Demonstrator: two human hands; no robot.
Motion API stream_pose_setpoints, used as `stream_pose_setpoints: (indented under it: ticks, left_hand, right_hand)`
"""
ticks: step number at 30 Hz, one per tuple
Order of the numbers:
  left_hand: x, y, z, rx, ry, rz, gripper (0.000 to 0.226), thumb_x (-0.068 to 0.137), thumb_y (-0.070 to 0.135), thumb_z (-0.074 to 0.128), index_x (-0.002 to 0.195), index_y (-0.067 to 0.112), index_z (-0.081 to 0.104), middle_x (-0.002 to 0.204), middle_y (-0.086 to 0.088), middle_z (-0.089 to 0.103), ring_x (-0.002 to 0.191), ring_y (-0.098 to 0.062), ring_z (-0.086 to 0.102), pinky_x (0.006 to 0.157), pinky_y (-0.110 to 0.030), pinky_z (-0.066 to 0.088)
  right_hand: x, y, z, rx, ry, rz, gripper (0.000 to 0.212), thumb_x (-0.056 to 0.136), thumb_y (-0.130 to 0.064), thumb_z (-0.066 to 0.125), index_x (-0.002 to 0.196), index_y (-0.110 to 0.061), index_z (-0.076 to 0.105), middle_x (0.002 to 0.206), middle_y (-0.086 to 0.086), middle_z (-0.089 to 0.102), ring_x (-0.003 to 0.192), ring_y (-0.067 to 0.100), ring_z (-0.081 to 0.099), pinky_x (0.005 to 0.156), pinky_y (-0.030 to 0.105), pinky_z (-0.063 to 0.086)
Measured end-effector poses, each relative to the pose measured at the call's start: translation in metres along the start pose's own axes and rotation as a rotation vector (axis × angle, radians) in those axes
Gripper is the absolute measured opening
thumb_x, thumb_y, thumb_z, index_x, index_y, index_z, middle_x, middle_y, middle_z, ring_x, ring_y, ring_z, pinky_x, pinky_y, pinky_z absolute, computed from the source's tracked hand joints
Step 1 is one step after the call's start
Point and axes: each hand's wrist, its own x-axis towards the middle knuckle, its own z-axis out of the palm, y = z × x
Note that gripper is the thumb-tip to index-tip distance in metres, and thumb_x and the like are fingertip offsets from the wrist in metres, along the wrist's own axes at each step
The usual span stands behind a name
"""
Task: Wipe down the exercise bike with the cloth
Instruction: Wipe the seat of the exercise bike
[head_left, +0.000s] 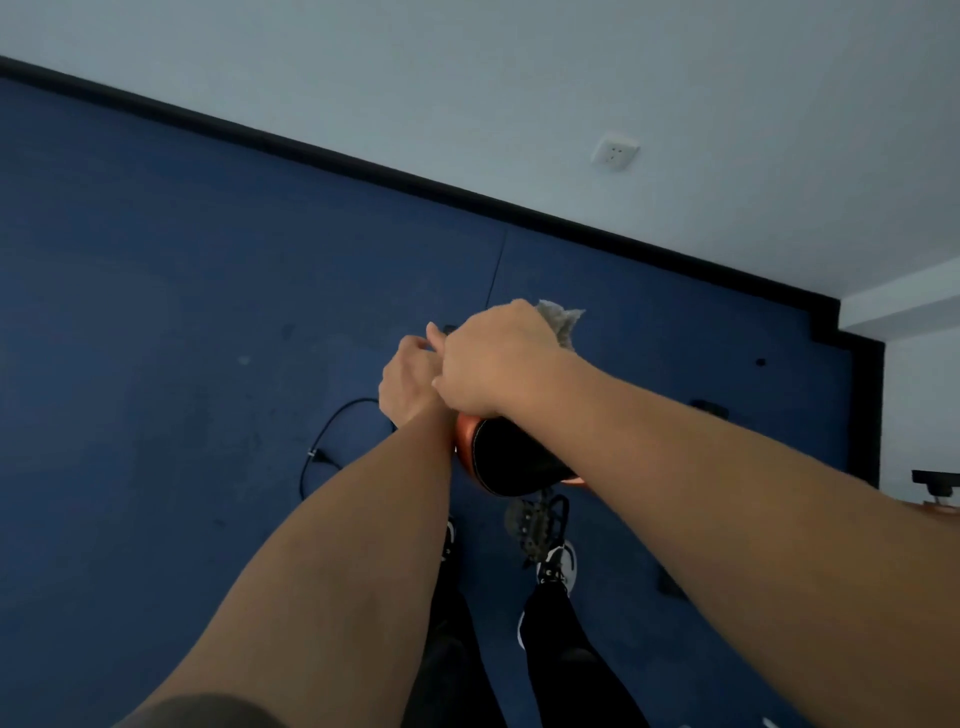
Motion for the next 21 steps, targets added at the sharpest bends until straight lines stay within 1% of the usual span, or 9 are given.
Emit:
stream_pose_setpoints:
  ticks: [1,3,5,6,10,13,16,19,21]
  left_hand:
    - [0.001,0.000,0.000,-0.003,0.005,-0.002,0.040,0.096,0.058,0.033,0.092,0.024,0.056,0.080,0.003,0.060,0.078,-0.022,0.056,0.073,-0.038,0.047]
    - [0.001,0.000,0.001,-0.007,0.036,-0.005,0.044,0.093,0.060,0.033,0.093,0.025,0.060,0.082,0.002,0.065,0.076,-0.021,0.058,0.072,-0.039,0.049]
    - [-0.001,0.001,0.000,-0.029,0.036,0.009,0.050,0.093,0.061,0.028,0.096,0.025,0.062,0.082,0.004,0.062,0.078,-0.021,0.057,0.072,-0.038,0.046]
    - [-0.002,0.002,-0.001,-0.037,0.029,0.023,0.051,0.093,0.061,0.027,0.099,0.024,0.063,0.082,0.004,0.060,0.079,-0.020,0.055,0.071,-0.038,0.044]
    - [-0.006,0.003,-0.003,-0.042,0.029,0.051,0.055,0.094,0.061,0.025,0.104,0.023,0.063,0.085,0.004,0.061,0.079,-0.018,0.055,0.072,-0.037,0.043]
    - [-0.007,0.000,0.001,-0.027,0.036,0.059,0.058,0.093,0.062,0.022,0.105,0.023,0.063,0.093,0.000,0.067,0.083,-0.020,0.058,0.075,-0.039,0.045]
    - [-0.006,0.000,0.004,0.008,0.046,0.080,0.058,0.095,0.059,0.023,0.112,0.020,0.063,0.106,-0.007,0.068,0.098,-0.028,0.060,0.077,-0.039,0.037]
    - [-0.003,0.000,0.004,0.034,0.038,0.089,0.057,0.096,0.056,0.025,0.118,0.018,0.062,0.115,-0.010,0.065,0.109,-0.032,0.057,0.079,-0.040,0.034]
    - [-0.002,-0.001,0.004,0.037,0.039,0.090,0.058,0.096,0.056,0.025,0.117,0.018,0.063,0.114,-0.011,0.065,0.107,-0.032,0.058,0.079,-0.041,0.036]
  right_hand:
    - [-0.007,-0.005,0.003,-0.040,0.025,-0.047,0.052,0.102,-0.041,0.031,0.146,-0.019,0.047,0.122,0.005,0.066,0.107,0.027,0.060,0.091,0.045,0.035]
    - [-0.025,-0.015,0.017,-0.042,0.132,-0.118,0.046,0.102,-0.035,0.034,0.134,-0.014,0.060,0.130,0.011,0.065,0.117,0.029,0.058,0.107,0.047,0.029]
    - [-0.044,-0.022,0.038,0.009,0.277,-0.175,0.038,0.101,-0.030,0.037,0.111,-0.016,0.071,0.115,0.011,0.072,0.114,0.028,0.060,0.115,0.047,0.022]
    - [-0.051,-0.025,0.051,0.058,0.334,-0.190,0.036,0.100,-0.028,0.038,0.108,-0.016,0.071,0.109,0.008,0.074,0.112,0.027,0.061,0.117,0.046,0.021]
    - [-0.076,-0.022,0.088,0.278,0.519,-0.183,0.042,0.100,-0.030,0.044,0.135,-0.013,0.061,0.141,0.011,0.059,0.136,0.026,0.049,0.122,0.045,0.023]
    - [-0.091,-0.011,0.099,0.301,0.539,-0.119,0.052,0.102,-0.040,0.042,0.149,-0.018,0.047,0.158,0.008,0.041,0.150,0.021,0.030,0.122,0.049,0.021]
    - [-0.106,0.005,0.113,0.291,0.505,0.017,0.061,0.101,-0.053,0.039,0.155,-0.026,0.033,0.164,0.003,0.027,0.154,0.025,0.017,0.121,0.057,0.018]
    - [-0.122,0.025,0.129,0.276,0.459,0.221,0.065,0.101,-0.061,0.028,0.158,-0.029,0.026,0.165,0.009,0.023,0.152,0.033,0.022,0.118,0.059,0.021]
    - [-0.130,0.041,0.138,0.279,0.407,0.342,0.069,0.100,-0.064,0.020,0.158,-0.027,0.024,0.159,0.013,0.037,0.142,0.034,0.040,0.111,0.053,0.034]
